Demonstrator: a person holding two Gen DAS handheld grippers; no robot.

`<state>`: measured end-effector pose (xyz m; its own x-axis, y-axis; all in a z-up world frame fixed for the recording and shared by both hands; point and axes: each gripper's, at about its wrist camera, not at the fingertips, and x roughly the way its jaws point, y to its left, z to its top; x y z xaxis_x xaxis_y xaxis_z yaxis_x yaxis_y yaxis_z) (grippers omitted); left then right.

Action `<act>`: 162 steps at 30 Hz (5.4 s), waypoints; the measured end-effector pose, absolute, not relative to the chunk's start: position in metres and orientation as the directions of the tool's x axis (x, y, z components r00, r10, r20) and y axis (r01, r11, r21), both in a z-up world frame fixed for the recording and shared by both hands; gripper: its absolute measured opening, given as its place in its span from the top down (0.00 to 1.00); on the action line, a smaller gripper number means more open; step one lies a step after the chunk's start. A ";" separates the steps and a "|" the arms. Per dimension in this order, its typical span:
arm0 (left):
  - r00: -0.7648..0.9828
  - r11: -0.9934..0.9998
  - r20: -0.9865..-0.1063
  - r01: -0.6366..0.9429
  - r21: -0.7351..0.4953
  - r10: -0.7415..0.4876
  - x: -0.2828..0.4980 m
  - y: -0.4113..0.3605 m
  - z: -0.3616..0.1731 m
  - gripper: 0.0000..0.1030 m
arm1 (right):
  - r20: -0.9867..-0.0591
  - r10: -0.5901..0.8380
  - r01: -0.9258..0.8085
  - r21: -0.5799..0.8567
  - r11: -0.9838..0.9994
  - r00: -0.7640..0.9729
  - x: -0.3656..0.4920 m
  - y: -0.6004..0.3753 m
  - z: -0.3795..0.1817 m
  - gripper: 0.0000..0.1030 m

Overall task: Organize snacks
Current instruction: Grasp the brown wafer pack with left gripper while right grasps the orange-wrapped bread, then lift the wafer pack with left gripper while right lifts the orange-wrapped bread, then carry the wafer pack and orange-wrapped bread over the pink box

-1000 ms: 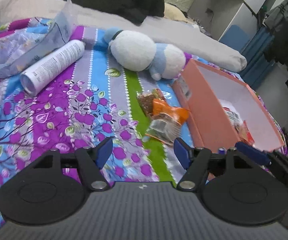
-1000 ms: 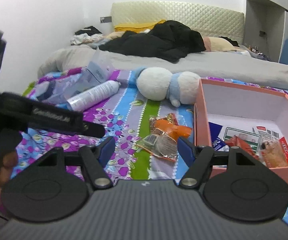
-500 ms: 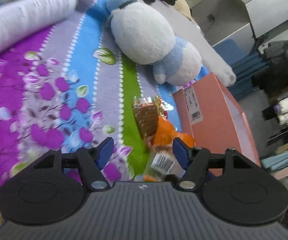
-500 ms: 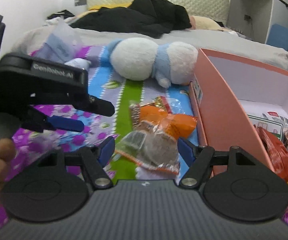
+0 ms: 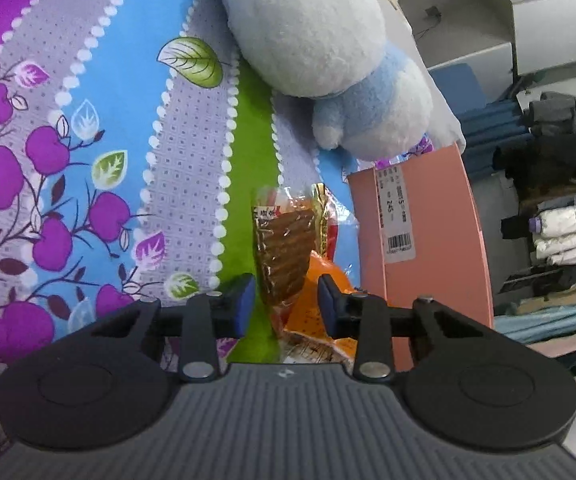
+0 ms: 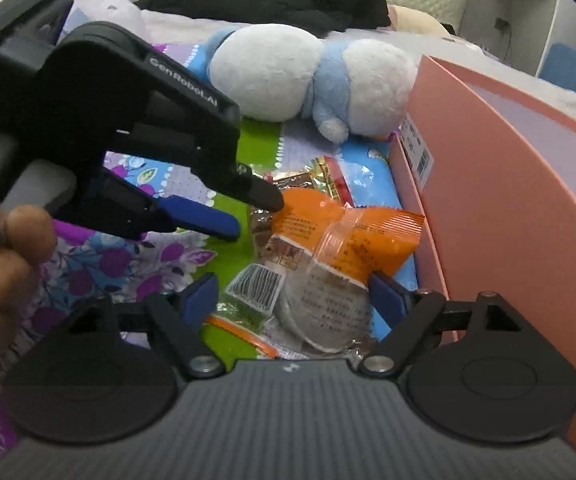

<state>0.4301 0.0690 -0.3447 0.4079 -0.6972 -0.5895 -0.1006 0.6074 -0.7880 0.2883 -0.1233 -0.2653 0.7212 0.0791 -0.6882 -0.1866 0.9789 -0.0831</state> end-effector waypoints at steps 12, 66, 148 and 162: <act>0.424 0.577 -0.598 -0.195 -0.793 -0.680 0.433 0.059 -0.351 0.60 | -0.682 0.099 -0.181 -0.050 0.982 0.725 0.269 -0.138 -0.253 0.51; 0.537 0.566 -0.666 -0.369 -0.738 -0.519 0.170 0.116 -0.287 0.90 | -0.727 0.238 -0.338 0.008 0.941 0.645 0.117 -0.168 -0.202 0.53; 0.613 0.954 -0.768 -0.076 -0.290 -0.185 0.119 0.047 -0.217 0.47 | -0.690 0.265 -0.233 0.143 0.962 0.673 0.126 -0.192 -0.184 0.33; 0.693 0.934 -0.670 0.014 -0.356 -0.266 0.114 0.017 -0.155 0.47 | -0.617 0.251 -0.195 0.157 0.968 0.746 0.104 -0.233 -0.133 0.33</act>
<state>0.1137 0.0170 -0.1547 0.6929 -0.2662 -0.6701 0.0142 0.9342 -0.3565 0.1041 -0.2327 -0.1335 0.7458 0.2505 -0.6173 -0.1950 0.9681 0.1574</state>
